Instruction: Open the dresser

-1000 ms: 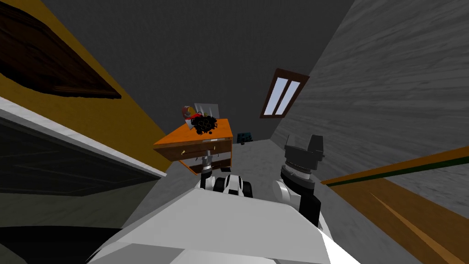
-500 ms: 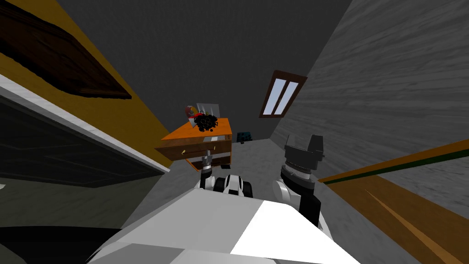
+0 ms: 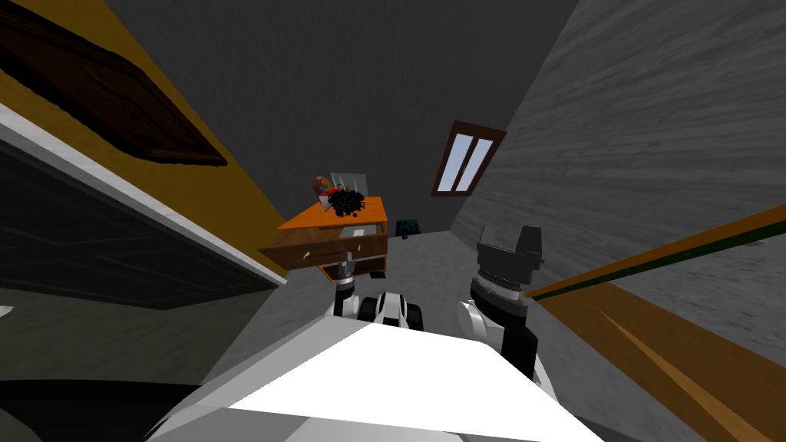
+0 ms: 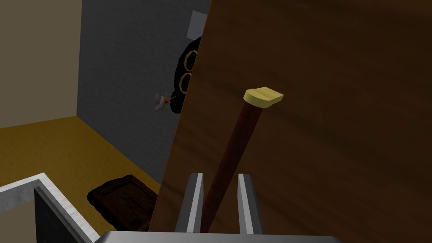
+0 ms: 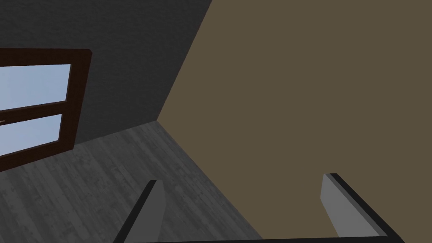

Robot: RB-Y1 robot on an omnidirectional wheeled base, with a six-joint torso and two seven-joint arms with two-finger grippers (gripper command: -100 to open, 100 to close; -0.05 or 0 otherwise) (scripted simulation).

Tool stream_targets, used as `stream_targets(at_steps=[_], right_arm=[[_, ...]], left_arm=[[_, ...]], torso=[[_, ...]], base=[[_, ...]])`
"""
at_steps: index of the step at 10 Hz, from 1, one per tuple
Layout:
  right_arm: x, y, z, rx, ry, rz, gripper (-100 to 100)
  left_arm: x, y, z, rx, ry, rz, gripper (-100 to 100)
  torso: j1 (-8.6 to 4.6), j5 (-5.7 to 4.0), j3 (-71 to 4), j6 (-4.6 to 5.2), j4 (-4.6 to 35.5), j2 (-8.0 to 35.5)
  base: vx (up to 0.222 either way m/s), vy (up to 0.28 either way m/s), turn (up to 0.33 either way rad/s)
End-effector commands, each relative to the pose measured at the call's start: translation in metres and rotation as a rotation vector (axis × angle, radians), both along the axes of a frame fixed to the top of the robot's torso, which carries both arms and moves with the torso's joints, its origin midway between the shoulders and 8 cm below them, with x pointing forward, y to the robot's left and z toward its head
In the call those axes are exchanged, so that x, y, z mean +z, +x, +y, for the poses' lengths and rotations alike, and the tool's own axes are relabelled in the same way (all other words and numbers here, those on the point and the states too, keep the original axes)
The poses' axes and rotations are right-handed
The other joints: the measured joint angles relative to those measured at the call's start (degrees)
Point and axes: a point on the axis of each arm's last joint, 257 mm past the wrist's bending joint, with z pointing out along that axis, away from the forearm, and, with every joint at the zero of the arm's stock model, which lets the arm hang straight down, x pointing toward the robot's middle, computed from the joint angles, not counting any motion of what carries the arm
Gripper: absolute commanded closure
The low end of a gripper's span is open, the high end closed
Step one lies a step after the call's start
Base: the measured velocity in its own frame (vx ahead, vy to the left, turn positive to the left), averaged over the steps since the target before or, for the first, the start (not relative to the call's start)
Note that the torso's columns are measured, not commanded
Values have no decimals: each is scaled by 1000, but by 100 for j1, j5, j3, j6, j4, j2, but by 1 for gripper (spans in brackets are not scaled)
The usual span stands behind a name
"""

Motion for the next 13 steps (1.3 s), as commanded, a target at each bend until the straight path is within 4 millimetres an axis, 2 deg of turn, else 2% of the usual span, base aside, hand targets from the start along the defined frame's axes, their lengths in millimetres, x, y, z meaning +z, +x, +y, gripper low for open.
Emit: stream_targets(at_steps=[1, 4, 5, 6, 8, 13], right_arm=[[0, 0, 0, 0, 0, 0, 0], [0, 0, 0, 0, 0, 0, 0], [0, 0, 0, 0, 0, 0, 0], [0, 0, 0, 0, 0, 0, 0], [0, 0, 0, 0, 0, 0, 0], [0, 0, 0, 0, 0, 0, 0]], left_arm=[[8, -2, 6, -1, 4, -24, 100], [13, -3, 12, -3, 6, -38, 100], [14, 14, 11, -9, -1, -12, -100], [13, 14, 11, -9, -1, -11, -100], [23, 31, 10, -17, -3, -11, -100], [52, 73, 8, -38, -8, -11, -100]], torso=[[-12, 2, 7, 6, -1, 9], [-7, -4, 14, 4, 11, 24], [-10, -9, 14, 5, 17, 23], [5, 6, 0, 11, -4, -9], [32, 29, -34, 15, -39, -66], [11, 15, -2, 9, -14, -13]], base=[[-117, -61, 23], [-138, -75, 14], [-85, -41, 59], [-31, -4, 30], [-35, -1, 15], [-73, -7, 37]])
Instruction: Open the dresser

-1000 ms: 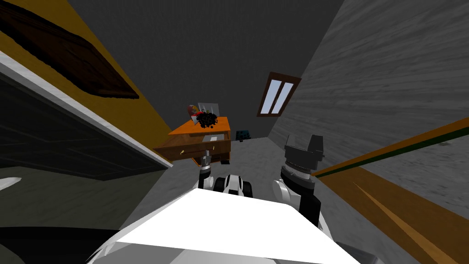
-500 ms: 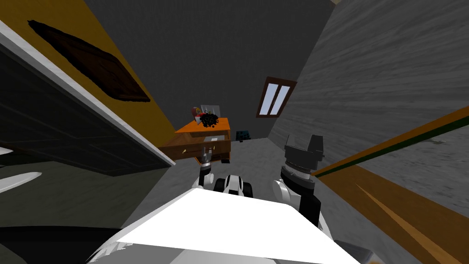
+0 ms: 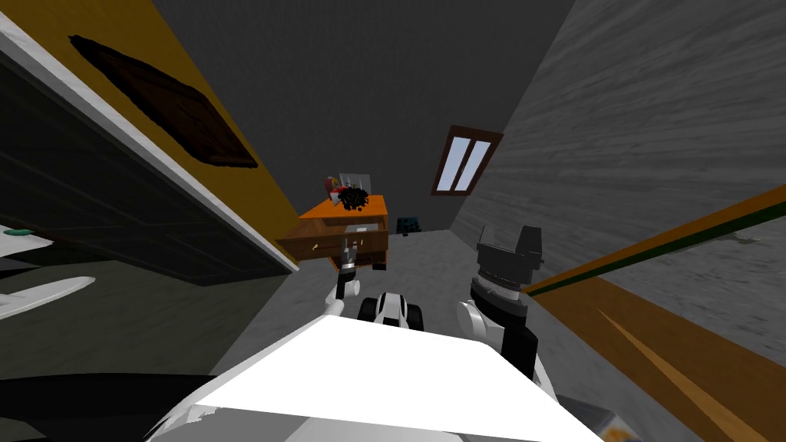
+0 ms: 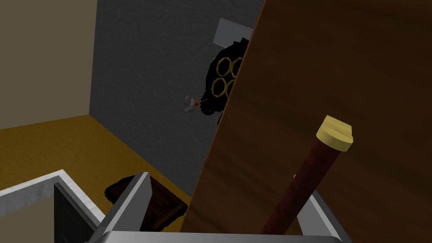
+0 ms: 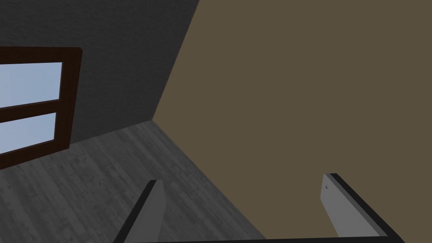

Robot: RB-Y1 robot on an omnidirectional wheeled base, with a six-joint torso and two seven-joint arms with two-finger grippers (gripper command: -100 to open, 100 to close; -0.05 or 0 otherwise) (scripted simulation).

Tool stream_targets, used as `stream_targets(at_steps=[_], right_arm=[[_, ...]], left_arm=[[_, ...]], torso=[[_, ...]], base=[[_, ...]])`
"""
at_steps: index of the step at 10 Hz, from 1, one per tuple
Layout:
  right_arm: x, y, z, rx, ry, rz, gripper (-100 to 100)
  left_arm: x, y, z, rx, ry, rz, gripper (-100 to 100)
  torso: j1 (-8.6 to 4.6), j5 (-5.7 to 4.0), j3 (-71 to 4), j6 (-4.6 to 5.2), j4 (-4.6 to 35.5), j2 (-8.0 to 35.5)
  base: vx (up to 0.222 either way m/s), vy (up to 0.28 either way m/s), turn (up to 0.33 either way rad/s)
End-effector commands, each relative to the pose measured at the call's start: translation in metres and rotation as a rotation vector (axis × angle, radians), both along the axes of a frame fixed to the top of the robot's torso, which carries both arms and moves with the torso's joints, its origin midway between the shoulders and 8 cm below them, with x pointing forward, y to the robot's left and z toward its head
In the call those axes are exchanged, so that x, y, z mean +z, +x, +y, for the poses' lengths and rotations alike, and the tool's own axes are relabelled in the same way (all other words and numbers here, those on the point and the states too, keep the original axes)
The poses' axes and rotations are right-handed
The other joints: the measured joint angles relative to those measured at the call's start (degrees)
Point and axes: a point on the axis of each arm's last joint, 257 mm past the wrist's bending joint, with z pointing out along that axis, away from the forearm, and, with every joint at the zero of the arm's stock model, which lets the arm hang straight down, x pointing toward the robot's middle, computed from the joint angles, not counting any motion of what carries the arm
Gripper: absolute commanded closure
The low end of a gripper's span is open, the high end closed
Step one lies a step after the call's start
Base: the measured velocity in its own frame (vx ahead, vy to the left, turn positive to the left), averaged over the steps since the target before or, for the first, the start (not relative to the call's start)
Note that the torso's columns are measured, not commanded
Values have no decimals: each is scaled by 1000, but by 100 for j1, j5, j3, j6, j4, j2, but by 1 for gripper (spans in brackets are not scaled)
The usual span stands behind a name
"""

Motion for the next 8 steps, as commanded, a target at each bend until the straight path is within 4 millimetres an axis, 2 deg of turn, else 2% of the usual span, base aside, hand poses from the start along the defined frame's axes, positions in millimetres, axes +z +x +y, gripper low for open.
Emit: stream_targets(at_steps=[1, 2, 3, 8], right_arm=[[0, 0, 0, 0, 0, 0, 0], [0, 0, 0, 0, 0, 0, 0], [0, 0, 0, 0, 0, 0, 0], [0, 0, 0, 0, 0, 0, 0]], left_arm=[[17, 22, -2, -11, -1, -5, -100], [5, 16, -1, -9, -4, 11, -100], [3, 17, -1, -10, -5, 18, 0], [-3, 16, -1, -10, -8, 33, 0]], torso=[[-5, -9, 7, -6, 13, 14], [-7, -12, 12, -6, 20, 22], [-6, -8, 6, -5, 12, 8], [4, 7, -6, 3, -10, -13]], base=[[-77, -6, 41], [-9, 3, -11], [9, 2, -9], [4, 0, 1]])
